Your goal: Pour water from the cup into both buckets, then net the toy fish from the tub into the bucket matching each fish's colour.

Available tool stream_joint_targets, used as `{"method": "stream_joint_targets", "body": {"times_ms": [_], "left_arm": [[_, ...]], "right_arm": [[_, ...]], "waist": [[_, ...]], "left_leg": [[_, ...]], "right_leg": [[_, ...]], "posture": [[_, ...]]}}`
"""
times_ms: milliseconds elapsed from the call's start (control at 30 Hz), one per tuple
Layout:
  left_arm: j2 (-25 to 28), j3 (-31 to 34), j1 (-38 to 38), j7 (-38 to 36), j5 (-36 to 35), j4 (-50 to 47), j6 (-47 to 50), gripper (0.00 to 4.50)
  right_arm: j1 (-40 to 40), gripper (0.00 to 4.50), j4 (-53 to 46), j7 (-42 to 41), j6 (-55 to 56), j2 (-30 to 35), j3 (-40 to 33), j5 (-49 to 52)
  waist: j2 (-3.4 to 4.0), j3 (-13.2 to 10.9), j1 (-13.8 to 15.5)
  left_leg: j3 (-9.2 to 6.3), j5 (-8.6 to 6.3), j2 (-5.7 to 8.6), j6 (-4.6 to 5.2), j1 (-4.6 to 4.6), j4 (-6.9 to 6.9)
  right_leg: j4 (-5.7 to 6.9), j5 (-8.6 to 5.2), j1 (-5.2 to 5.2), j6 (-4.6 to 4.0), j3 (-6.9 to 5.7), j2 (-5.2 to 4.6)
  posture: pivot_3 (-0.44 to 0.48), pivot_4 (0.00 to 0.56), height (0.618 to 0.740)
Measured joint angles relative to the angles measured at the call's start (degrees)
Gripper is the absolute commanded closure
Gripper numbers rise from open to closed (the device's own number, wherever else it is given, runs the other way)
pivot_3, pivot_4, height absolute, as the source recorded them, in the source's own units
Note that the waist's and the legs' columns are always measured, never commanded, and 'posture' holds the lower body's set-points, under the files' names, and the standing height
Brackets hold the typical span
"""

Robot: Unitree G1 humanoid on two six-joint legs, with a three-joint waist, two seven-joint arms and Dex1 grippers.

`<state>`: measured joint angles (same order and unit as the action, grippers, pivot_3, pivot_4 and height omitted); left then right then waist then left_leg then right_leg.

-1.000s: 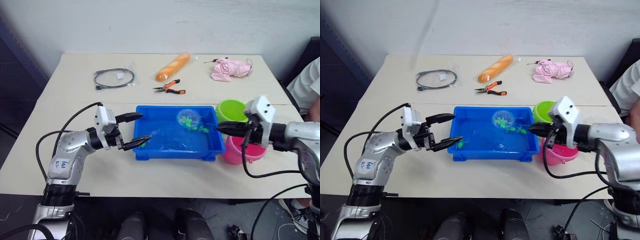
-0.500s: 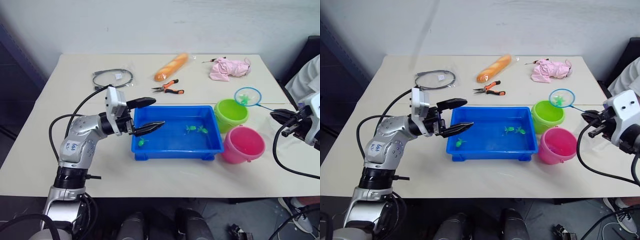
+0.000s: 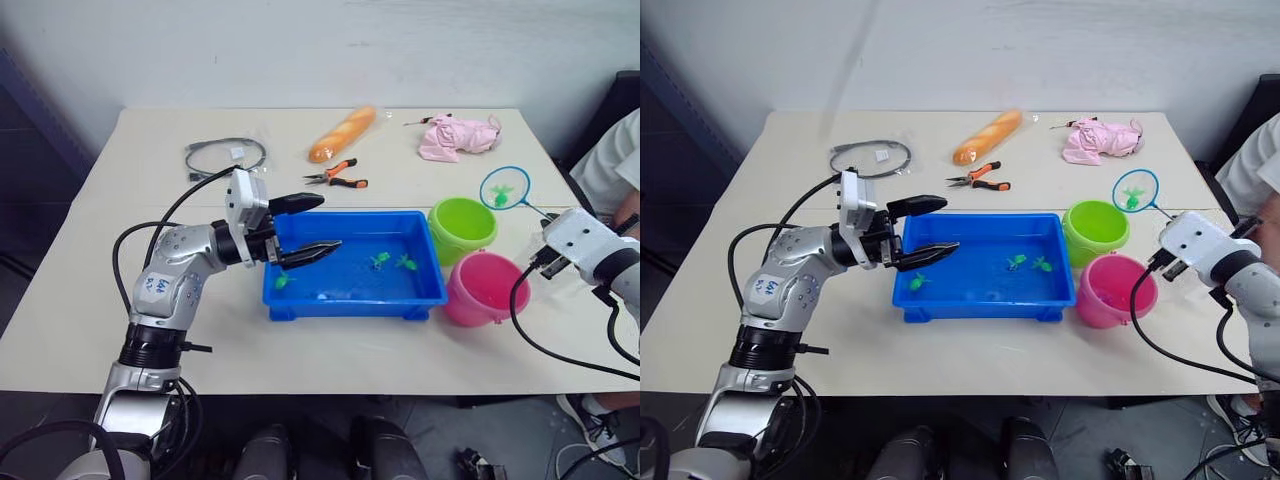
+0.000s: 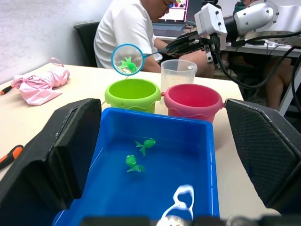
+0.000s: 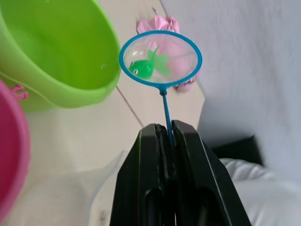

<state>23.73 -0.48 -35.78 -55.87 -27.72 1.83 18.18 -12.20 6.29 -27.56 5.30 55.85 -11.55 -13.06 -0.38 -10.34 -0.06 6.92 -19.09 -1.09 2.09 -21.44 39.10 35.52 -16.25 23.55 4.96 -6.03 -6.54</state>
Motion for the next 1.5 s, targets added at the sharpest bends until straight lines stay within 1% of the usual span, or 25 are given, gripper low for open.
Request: {"method": "stream_joint_targets", "body": {"times_ms": [67,167,233,300,467,600,733,833,900,933,967,1000,1033,1100,1167,1300,1400,1500], "left_arm": [[0.0,0.01,0.13,0.23,0.01,-0.01,0.0,0.02],[0.01,0.01,0.21,0.58,0.02,-0.15,0.0,0.02],[-0.01,0.01,0.51,0.72,-0.03,-0.88,0.03,0.02],[-0.03,0.06,0.83,0.76,-0.07,-1.21,0.04,0.02],[-0.32,0.03,1.06,0.84,-0.07,-1.25,0.03,0.02],[-0.85,-0.02,1.09,0.83,-0.07,-1.24,-0.07,0.02],[-1.18,-0.09,1.09,0.8,-0.05,-1.23,-0.16,0.02],[-1.14,-0.09,1.32,0.8,-0.06,-1.29,-0.16,0.02],[-0.7,0.06,2.4,0.79,-0.07,-1.45,-0.15,0.02],[-0.39,0.11,2.95,0.75,-0.08,-1.46,-0.12,0.02],[0.16,0.26,3.54,0.72,-0.07,-1.45,-0.09,0.02],[0.35,0.43,3.68,0.71,-0.07,-1.44,-0.07,0.02],[0.89,0.59,3.72,0.65,-0.08,-1.45,-0.07,0.02],[1.97,1.07,3.82,0.33,-0.1,-1.45,-0.08,0.02],[2.64,1.97,4.27,0.05,-0.16,-1.45,-0.08,0.02],[3.66,2.38,4.83,-0.34,-0.17,-1.41,-0.08,0.02],[3.9,2.48,5.05,-0.48,-0.18,-1.43,-0.08,0.02],[3.98,2.66,6.14,-0.52,-0.18,-1.78,-0.08,0.02]], "right_arm": [[0.64,4.5,0.45,1.72,5.08,2.25,1.85,-4.06],[1.72,4.5,0.63,2.25,9.41,3.9,3.8,-7.38],[2.89,4.5,0.25,3.8,10.49,4.47,4.38,-10.57],[4.89,4.5,-1.01,7.14,11.09,5.8,4.34,-15.45],[7.12,4.5,-2.33,13.8,11.78,6.83,3.48,-21.82],[7.24,4.5,-2.91,17.93,15.72,7.61,2.25,-23.5],[6.24,4.5,-4.48,15.43,14.04,5.42,2.2,-20.24],[3.48,4.5,-6.65,11.58,8.14,0.26,-0.17,-11.73],[0.08,4.5,-9.96,6.67,0.69,-2.94,-3.04,-1.17],[-1.26,4.5,-12.23,4.05,-4.27,-4.22,-4.5,4.7],[-3.02,4.5,-16.22,0.71,-12.55,-6.03,-6.25,13.78],[-3.87,4.5,-19.12,-1.17,-17.48,-6.84,-7.11,19.05],[-4.92,4.5,-22.82,-3.07,-25.1,-7.56,-7.55,26.1],[-5.58,4.5,-29.6,-4.52,-38.91,-7.94,-7.63,37.39],[-6.09,4.5,-33.77,-4.0,-49.32,-8.05,-7.64,45.14],[-7.24,4.5,-41.17,1.76,-70.7,-10.86,-7.63,60.3],[-7.28,4.5,-43.26,6.95,-81.6,-12.88,-8.35,66.2],[-7.21,4.5,-44.14,11.54,-90.54,-15.22,-11.08,69.17]], "waist": [[0.0,0.0,0.06],[0.0,0.0,0.04],[0.0,0.0,0.05],[0.01,0.0,0.11],[0.01,0.0,0.03],[0.0,-0.01,0.01],[0.0,-0.01,0.02],[0.02,-0.01,-0.04],[0.02,-0.01,-0.12],[0.02,-0.01,-0.11],[0.02,-0.01,-0.1],[0.02,-0.01,-0.02],[0.02,-0.01,0.0],[0.02,-0.01,0.12],[0.02,-0.01,0.27],[0.02,-0.01,0.22],[0.02,-0.01,0.19],[0.02,0.0,0.08]], "left_leg": [[-0.01,0.01,0.01,-0.01,0.0,0.0],[-0.01,0.01,0.0,-0.02,0.0,0.0],[-0.02,0.02,0.0,-0.03,0.0,0.0],[-0.02,0.03,-0.01,-0.04,0.0,0.0],[-0.01,0.05,-0.02,-0.08,0.02,0.0],[-0.02,0.07,-0.04,-0.11,0.04,0.0],[-0.01,0.07,-0.04,-0.11,0.04,0.0],[-0.01,0.08,-0.04,-0.1,0.05,0.0],[-0.02,0.08,-0.06,-0.1,0.08,0.0],[-0.03,0.08,-0.09,-0.09,0.09,0.0],[-0.09,0.08,-0.13,-0.09,0.08,0.01],[-0.12,0.08,-0.14,-0.09,0.07,0.01],[-0.19,0.07,-0.15,-0.08,0.07,0.01],[-0.25,0.04,-0.13,-0.03,0.02,0.01],[-0.28,-0.01,-0.1,0.07,-0.04,0.01],[-0.33,-0.08,-0.04,0.15,-0.09,0.01],[-0.35,-0.1,-0.02,0.17,-0.12,0.01],[-0.33,-0.11,-0.01,0.16,-0.13,-0.02]], "right_leg": [[0.0,0.0,-0.01,0.0,-0.01,0.0],[-0.01,0.0,-0.02,0.01,0.0,0.0],[-0.01,0.0,-0.02,0.0,0.0,0.0],[0.0,0.0,-0.02,0.01,0.0,-0.01],[-0.12,-0.01,-0.01,-0.01,0.02,0.0],[-0.12,-0.01,-0.02,-0.01,0.03,0.03],[-0.11,-0.01,-0.03,-0.01,0.04,0.06],[-0.1,-0.01,-0.02,-0.01,0.05,0.07],[-0.09,-0.01,-0.03,-0.01,0.05,0.08],[-0.08,-0.01,-0.03,-0.01,0.05,0.08],[-0.04,-0.01,-0.07,-0.02,0.0,0.08],[-0.01,-0.01,-0.07,-0.02,-0.03,0.08],[0.0,-0.01,-0.08,-0.04,-0.05,0.06],[0.01,-0.01,-0.09,-0.06,-0.1,-0.01],[-0.01,-0.01,-0.08,-0.06,-0.12,-0.1],[-0.1,-0.01,-0.07,-0.06,-0.12,-0.22],[-0.16,-0.01,-0.05,-0.06,-0.13,-0.26],[-0.32,-0.01,-0.04,-0.06,-0.13,-0.24]], "posture": [[0.0,0.15,0.74],[0.0,0.15,0.74],[0.0,0.15,0.74],[0.0,0.15,0.74],[0.0,0.15,0.74],[0.0,0.15,0.74],[0.0,0.15,0.74],[0.0,0.15,0.74],[0.0,0.15,0.74],[0.0,0.15,0.74],[0.0,0.15,0.74],[0.0,0.15,0.74],[0.0,0.15,0.74],[0.0,0.15,0.74],[0.0,0.15,0.74],[0.0,0.15,0.74],[0.0,0.15,0.74],[0.0,0.15,0.74]]}}
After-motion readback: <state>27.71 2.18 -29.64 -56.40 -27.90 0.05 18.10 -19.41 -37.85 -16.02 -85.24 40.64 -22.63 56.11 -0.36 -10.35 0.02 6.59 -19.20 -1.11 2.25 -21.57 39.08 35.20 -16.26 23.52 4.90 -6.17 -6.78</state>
